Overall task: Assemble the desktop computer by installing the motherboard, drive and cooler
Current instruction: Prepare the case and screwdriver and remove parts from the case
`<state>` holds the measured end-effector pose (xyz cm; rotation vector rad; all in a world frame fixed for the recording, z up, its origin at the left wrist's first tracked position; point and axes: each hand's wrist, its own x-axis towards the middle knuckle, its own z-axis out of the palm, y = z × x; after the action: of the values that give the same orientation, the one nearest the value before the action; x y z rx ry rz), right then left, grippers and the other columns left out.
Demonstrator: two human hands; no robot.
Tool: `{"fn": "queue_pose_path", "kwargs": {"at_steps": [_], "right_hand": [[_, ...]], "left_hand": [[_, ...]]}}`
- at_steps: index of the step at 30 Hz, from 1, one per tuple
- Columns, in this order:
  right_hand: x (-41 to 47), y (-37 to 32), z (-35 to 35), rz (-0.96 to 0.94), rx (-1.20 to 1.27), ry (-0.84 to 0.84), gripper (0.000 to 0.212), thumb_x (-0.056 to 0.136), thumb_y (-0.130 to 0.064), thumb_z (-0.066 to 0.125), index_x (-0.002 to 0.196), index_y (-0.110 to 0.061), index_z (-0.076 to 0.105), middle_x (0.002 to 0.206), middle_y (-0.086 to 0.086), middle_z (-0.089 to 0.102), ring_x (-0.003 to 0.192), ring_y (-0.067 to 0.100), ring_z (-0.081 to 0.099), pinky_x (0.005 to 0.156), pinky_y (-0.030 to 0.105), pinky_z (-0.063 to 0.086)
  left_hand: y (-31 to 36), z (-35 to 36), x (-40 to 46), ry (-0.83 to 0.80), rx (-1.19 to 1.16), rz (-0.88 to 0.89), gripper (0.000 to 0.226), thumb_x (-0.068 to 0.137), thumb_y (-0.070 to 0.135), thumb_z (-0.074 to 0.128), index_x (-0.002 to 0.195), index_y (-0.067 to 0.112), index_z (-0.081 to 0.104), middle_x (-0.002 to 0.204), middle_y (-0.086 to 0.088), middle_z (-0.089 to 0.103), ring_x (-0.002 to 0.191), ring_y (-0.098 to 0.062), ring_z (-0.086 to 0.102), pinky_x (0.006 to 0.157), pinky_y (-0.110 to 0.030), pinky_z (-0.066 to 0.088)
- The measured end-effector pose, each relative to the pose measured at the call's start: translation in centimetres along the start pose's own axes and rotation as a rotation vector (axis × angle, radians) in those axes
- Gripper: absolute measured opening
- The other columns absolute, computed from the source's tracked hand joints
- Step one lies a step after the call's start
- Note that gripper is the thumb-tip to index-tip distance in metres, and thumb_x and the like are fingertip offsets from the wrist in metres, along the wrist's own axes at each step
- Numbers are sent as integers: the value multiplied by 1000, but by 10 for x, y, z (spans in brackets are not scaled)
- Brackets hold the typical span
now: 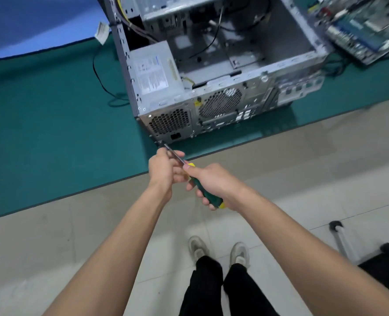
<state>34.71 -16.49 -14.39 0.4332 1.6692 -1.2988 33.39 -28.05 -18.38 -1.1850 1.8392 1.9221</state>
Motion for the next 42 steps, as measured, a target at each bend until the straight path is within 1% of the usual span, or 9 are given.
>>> {"fn": "queue_pose_path", "kwargs": {"at_steps": [5, 11, 14, 16, 23, 28, 35, 40, 42], "right_hand": [[-51, -56, -45, -160, -385, 118, 45, 84, -49, 60, 74, -5, 69, 40, -2, 47, 32, 17, 40, 36, 14, 30], [-119, -112, -103, -359, -409, 219, 58, 74, -63, 59, 76, -6, 68, 40, -4, 47, 32, 15, 40, 35, 14, 29], [-132, -131, -138, -430, -435, 307, 52, 83, -58, 56, 76, -8, 67, 40, -5, 48, 32, 14, 43, 36, 15, 31], [-132, -140, -164, -472, -443, 340, 49, 87, -56, 53, 78, -10, 68, 40, -4, 49, 31, 13, 44, 34, 13, 29], [-72, -166, -258, -517, -368, 282, 49, 92, -51, 45, 76, -10, 67, 46, -1, 53, 37, 16, 46, 38, 16, 31], [-19, -174, -317, -485, -225, 241, 44, 94, -44, 42, 74, -11, 63, 46, -2, 53, 37, 16, 48, 38, 18, 30], [54, -178, -381, -370, -170, 199, 34, 94, -35, 38, 77, -15, 60, 53, -2, 60, 44, 16, 53, 50, 27, 37], [101, -186, -383, -295, -353, 176, 31, 90, -32, 45, 74, -9, 58, 70, 4, 70, 67, 27, 67, 70, 39, 53], [120, -187, -380, -256, -505, 197, 31, 88, -32, 50, 71, -8, 58, 77, 8, 69, 79, 31, 65, 71, 34, 50]], "left_hand": [[13, 22, -36, 70, 278, 248, 36, 90, 9, 40, 58, 12, 56, 55, -8, 60, 51, -25, 51, 48, -28, 34], [86, 69, -64, 94, 685, 770, 21, 87, 35, 43, 73, 24, 56, 67, 7, 57, 70, -24, 55, 62, -30, 35], [125, 103, -51, 101, 792, 896, 21, 94, 29, 43, 89, 17, 59, 95, 0, 59, 95, -24, 53, 74, -35, 40], [140, 123, -35, 95, 855, 893, 22, 95, 28, 41, 82, 16, 54, 92, -2, 59, 96, -24, 52, 72, -35, 41], [166, 176, 11, 229, 958, 797, 32, 92, 26, 41, 64, 17, 51, 56, 7, 51, 50, -9, 42, 45, -24, 22], [204, 245, 23, 297, 808, 793, 33, 90, 28, 45, 58, 21, 40, 49, 6, 45, 48, -7, 41, 45, -25, 23], [233, 323, 64, 513, 787, 568, 37, 82, 23, 49, 53, 17, 26, 52, 1, 38, 57, -29, 40, 54, -31, 28], [232, 331, 70, 607, 959, 588, 34, 83, 22, 54, 57, 17, 33, 57, -7, 57, 55, -31, 49, 52, -28, 26], [233, 333, 70, 617, 1006, 579, 30, 84, 22, 54, 60, 18, 38, 61, -9, 61, 59, -33, 56, 52, -28, 25]]}}
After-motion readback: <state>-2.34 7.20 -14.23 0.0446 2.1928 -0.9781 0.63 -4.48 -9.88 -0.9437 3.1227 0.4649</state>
